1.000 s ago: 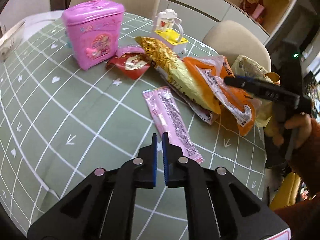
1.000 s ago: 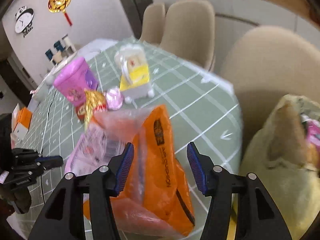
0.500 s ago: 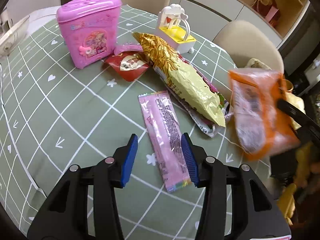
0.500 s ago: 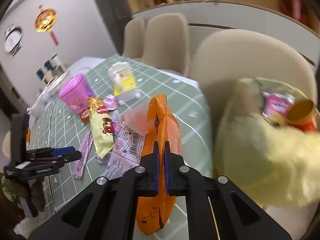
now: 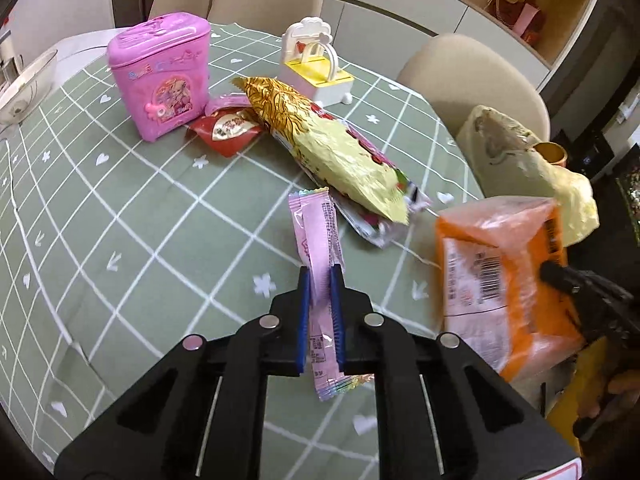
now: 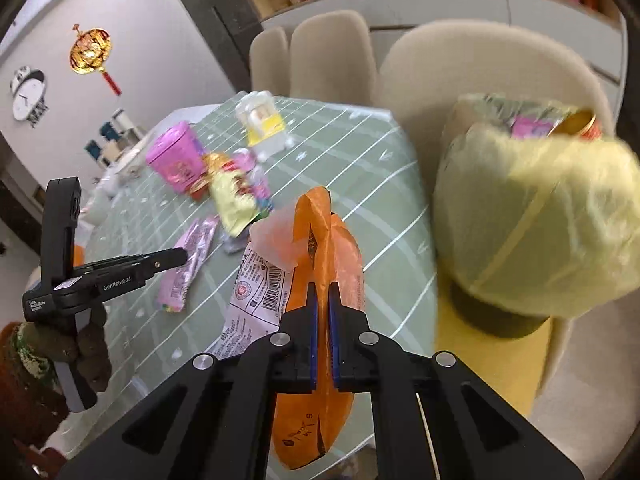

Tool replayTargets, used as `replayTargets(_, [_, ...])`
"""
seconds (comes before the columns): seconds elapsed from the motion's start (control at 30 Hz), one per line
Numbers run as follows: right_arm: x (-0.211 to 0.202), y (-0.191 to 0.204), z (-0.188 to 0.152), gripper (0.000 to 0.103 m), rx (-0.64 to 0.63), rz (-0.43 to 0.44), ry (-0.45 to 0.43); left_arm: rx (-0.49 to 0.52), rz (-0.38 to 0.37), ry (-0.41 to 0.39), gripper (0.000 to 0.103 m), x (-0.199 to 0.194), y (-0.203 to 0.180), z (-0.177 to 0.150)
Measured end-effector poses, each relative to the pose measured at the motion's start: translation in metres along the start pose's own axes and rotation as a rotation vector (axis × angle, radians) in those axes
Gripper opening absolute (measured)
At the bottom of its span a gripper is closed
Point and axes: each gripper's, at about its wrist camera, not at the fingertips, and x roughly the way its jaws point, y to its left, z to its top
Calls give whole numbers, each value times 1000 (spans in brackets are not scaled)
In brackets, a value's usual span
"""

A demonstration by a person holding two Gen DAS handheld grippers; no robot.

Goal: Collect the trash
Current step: 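Grasp the orange bread bag with the right gripper while the left grasps the pink stick wrapper, then carry the pink wrapper and orange bread bag over the bin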

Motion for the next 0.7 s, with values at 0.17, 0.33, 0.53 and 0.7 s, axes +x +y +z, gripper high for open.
replayTargets(0.17, [20,-5,-5,47,27,35,9,-30,-31,11,10,-10,4,-12])
replayTargets(0.33, [43,9,-1,46,-63,37,46,-26,-32,20,10,-14,-1,-19])
replayTargets(0.53, [33,19,2,8,-104,-31,40,-21,-39,-4,10,-30,-7,-22])
replayTargets(0.7, [-16,30,10,7,-152,-30,-46,-15,-57,-60,10,-54,-16,-15])
